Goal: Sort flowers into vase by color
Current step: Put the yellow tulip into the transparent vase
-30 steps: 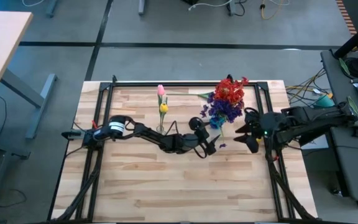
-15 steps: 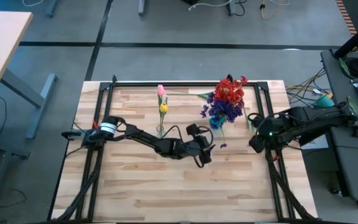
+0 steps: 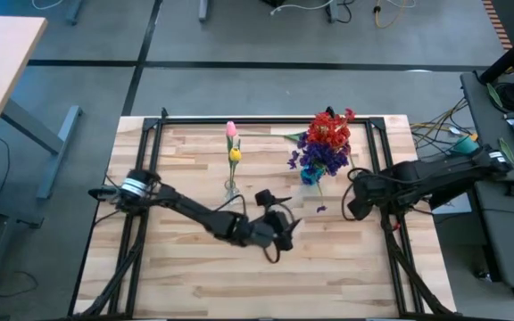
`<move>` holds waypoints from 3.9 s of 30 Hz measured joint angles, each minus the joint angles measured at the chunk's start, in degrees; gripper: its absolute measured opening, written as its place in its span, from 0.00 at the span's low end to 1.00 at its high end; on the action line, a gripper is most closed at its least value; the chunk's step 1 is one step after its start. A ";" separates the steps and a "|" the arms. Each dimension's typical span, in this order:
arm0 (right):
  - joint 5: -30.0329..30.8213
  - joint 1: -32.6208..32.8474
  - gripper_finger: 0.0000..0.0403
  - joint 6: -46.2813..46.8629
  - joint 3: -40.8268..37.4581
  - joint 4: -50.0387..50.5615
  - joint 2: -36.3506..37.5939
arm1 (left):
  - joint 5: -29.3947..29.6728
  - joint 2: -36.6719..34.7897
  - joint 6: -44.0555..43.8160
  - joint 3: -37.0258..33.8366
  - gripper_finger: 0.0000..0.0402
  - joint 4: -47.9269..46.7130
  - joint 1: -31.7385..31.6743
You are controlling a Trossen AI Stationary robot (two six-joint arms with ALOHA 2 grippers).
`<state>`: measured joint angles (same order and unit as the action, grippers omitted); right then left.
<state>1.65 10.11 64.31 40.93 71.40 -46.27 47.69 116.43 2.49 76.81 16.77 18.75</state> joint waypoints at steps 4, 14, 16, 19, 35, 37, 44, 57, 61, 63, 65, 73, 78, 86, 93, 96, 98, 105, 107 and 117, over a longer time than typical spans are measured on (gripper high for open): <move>-0.11 0.15 0.52 0.60 0.02 -0.04 -4.86 | 4.76 -5.21 0.05 -3.99 0.83 -0.25 2.95; -5.50 0.37 0.52 6.86 0.00 -5.96 -14.61 | 22.27 -21.33 2.59 -13.01 0.83 0.32 14.20; -5.47 0.37 0.52 7.44 0.00 -6.93 -16.22 | 25.18 -23.73 4.10 -13.42 0.83 0.35 16.22; -5.14 0.37 0.51 8.53 -0.06 -6.62 -18.67 | 26.93 -26.77 5.44 -13.57 0.83 0.41 18.57; -13.49 2.99 0.31 9.39 -0.09 -0.96 -26.87 | 42.41 -32.15 23.90 -1.01 0.83 -0.04 32.04; -13.40 2.60 0.29 9.19 -0.09 -1.18 -28.19 | 42.43 -32.14 25.65 0.79 0.83 -0.07 33.33; -6.23 2.35 0.31 8.56 -0.13 -4.97 -34.77 | 42.39 -32.14 35.00 4.74 0.83 -0.36 35.67; 1.99 -1.95 0.58 7.64 -0.15 -1.02 -40.41 | 42.37 -36.48 46.29 5.87 0.83 -1.68 36.01; 6.92 -4.37 0.61 6.24 -0.15 -0.71 -39.05 | 42.35 -38.82 45.34 5.48 0.83 -4.67 35.95; 9.06 -6.19 0.61 5.13 -0.15 -1.19 -38.89 | 42.37 -39.79 43.99 5.17 0.83 -6.55 35.94; 10.14 -8.65 0.61 3.37 -0.15 -0.90 -38.86 | 42.35 -40.64 42.22 5.01 0.83 -9.19 35.88; 11.51 -18.05 0.60 -4.53 -0.13 -1.16 -40.08 | 42.34 -42.32 37.06 4.79 0.83 -15.56 35.88; 9.89 -21.05 0.60 -8.82 -0.14 -1.17 -40.09 | 42.33 -42.39 37.10 4.79 0.83 -15.71 35.88; 6.88 -21.02 0.60 -9.51 -1.12 -2.14 -40.09 | 42.33 -42.39 38.62 4.79 0.83 -15.69 35.88; 4.72 -21.02 0.58 -9.72 -3.14 -4.37 -40.00 | 42.33 -42.39 38.73 4.79 0.83 -15.65 35.91; 4.19 -20.87 0.54 -10.20 -3.36 -4.49 -39.98 | 42.33 -42.39 38.24 4.79 0.83 -15.54 35.91; 3.89 -20.87 0.50 -10.56 -3.19 -4.48 -39.98 | 42.33 -42.39 37.78 4.79 0.83 -15.51 35.91; 1.04 -20.03 0.32 -11.42 -1.69 -4.60 -39.19 | 42.33 -42.39 37.47 4.79 0.83 -15.47 35.91; -1.16 -19.16 0.28 -11.27 -1.18 -4.55 -38.58 | 42.33 -42.43 37.47 4.79 0.83 -15.47 35.91; -8.96 -11.97 0.19 -5.58 1.16 -4.46 -32.51 | 42.33 -42.45 37.47 4.79 0.83 -15.47 35.91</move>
<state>-7.31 -1.87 58.73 42.09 66.93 -78.78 90.02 73.97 39.97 81.60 1.30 54.65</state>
